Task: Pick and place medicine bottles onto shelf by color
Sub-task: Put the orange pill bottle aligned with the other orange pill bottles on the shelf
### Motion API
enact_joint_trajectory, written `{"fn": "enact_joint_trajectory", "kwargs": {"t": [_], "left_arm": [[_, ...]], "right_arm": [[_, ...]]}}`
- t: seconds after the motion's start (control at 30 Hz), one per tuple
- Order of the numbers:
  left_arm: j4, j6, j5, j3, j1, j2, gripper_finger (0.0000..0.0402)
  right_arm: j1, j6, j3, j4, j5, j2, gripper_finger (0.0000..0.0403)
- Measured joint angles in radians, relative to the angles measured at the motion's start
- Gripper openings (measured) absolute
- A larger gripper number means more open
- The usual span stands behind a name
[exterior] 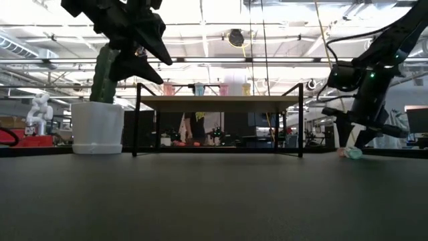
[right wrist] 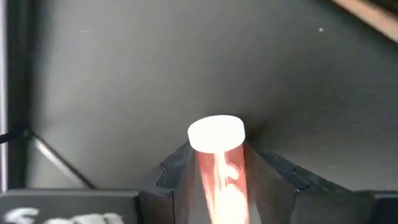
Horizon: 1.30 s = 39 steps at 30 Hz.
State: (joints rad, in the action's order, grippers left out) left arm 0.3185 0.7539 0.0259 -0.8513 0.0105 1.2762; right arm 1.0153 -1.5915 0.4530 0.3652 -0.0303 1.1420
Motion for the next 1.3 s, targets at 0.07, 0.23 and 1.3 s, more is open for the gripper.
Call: {"fn": "enact_joint_trajectory", "kwargs": {"t": [0.07, 0.23, 1.3], "left_arm": [[0.000, -0.001, 0.001, 0.000, -0.007, 0.000, 0.0214], [0.002, -0.012, 0.025, 0.000, -0.024, 0.000, 0.0214], [-0.386, -0.146, -0.142, -0.119, 0.039, -0.053, 0.0214]], "right_arm": [[0.000, -0.001, 0.000, -0.039, 0.000, 0.023, 0.0132], [0.000, 0.055, 0.003, -0.056, 0.001, 0.045, 0.0118], [-0.648, 0.966, 0.028, -0.017, 0.101, -0.649, 0.0090]]}}
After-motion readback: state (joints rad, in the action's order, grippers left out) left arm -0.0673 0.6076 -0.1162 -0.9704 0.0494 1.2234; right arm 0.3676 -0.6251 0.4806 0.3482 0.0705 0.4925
